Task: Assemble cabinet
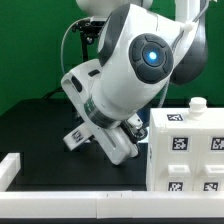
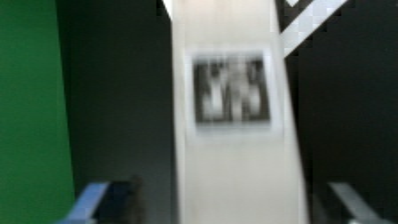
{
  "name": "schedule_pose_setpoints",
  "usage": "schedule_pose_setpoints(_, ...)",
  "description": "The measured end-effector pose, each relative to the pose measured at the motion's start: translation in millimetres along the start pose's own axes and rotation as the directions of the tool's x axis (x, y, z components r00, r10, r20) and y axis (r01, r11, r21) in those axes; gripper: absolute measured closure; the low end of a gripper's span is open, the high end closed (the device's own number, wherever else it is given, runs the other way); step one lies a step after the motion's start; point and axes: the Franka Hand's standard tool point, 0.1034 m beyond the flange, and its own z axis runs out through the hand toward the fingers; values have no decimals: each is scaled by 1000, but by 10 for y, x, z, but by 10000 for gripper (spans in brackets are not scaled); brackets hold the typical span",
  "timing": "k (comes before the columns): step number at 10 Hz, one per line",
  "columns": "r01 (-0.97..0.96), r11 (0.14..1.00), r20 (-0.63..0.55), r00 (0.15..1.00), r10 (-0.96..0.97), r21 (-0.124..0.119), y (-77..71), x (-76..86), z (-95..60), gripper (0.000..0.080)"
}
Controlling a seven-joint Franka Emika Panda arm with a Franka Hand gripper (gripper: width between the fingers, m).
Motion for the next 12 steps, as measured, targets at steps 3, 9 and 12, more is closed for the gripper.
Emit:
schedule_pose_setpoints(3, -11, 1000, 3, 1000, 11, 18, 67, 6, -175, 45)
schedule_pose_setpoints(9, 15, 997, -16, 1000, -14, 78, 156, -54, -244, 2)
schedule_pose_setpoints(12, 31, 997, -18, 999, -30, 78, 134, -78, -183, 2)
